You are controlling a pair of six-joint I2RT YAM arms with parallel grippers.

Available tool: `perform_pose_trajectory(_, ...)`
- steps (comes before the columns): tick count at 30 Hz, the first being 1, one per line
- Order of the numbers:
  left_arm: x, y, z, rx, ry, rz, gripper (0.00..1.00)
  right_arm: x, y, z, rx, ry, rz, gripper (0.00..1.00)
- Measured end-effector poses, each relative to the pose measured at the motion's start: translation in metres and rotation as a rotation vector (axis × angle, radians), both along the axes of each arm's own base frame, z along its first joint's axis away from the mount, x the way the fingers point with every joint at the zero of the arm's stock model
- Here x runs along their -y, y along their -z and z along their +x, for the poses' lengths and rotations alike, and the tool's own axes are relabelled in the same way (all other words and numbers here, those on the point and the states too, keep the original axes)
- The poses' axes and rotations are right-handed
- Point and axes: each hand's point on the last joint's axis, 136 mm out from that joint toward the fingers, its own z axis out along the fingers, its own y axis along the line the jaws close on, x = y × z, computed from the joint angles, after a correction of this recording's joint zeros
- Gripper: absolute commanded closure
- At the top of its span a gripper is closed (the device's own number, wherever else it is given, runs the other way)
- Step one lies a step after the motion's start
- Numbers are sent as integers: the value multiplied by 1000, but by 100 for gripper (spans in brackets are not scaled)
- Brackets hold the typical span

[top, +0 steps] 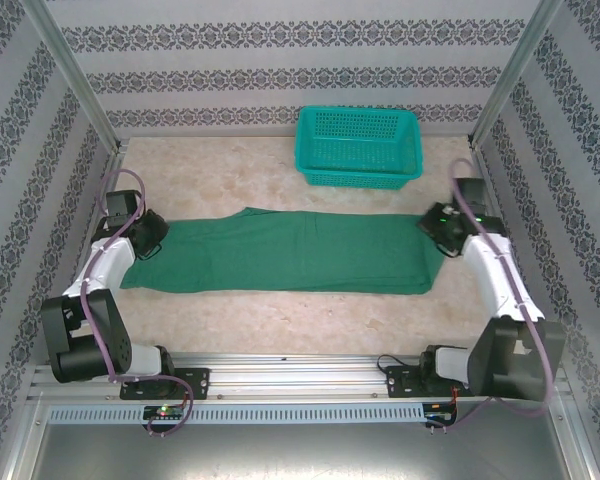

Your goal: Roll up the long pants

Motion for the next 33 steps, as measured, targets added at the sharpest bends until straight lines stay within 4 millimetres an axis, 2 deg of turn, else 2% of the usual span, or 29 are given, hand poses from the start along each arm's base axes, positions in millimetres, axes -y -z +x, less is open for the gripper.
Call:
perform_pose_trajectory(3,4,5,1,-10,22,-18,100,-77,-20,3,54,-208,-29,100)
perform_pose_trajectory(6,9,11,1,-23,44,-38,100,-150,-25,-1,64,-383,-37,100)
perform_pose_trajectory(9,14,18,-2,-32,60,-58,100,-218,-9,-3,27,-531,-50,100)
perform_pose_trajectory(14,22,34,-11,-63,82,-94,100,-315,38,-5,-63,-711,-72,100)
perform_pose_trajectory(15,23,35,-12,-65,88,-100,100,-334,47,-6,-78,-742,-69,93)
perform_pose_trajectory(16,25,36,-13,-65,94,-107,100,-351,54,-9,-93,-772,-61,70)
perform_pose_trajectory(18,28,36,-12,-57,109,-117,96,-375,62,-11,-111,-810,-39,40)
perform_pose_trajectory(19,30,35,-12,-52,119,-123,91,-385,64,-14,-112,-831,-26,15)
perform_pose_trajectory(20,32,34,-11,-44,129,-127,87,-389,64,-18,-115,-844,-18,2)
perform_pose_trajectory(22,37,30,-9,-28,157,-130,75,-388,58,-20,-113,-848,-6,2)
perform_pose_trajectory(24,45,25,-7,-7,193,-134,66,-374,49,-20,-101,-827,7,2)
perform_pose_trajectory(28,80,14,-2,37,321,-136,47,-309,26,-11,-80,-711,25,2)
perform_pose_trajectory(30,103,11,-1,43,408,-120,41,-277,18,-2,-65,-642,28,2)
perform_pose_trajectory(33,140,5,10,63,552,-87,35,-246,22,5,-72,-573,25,2)
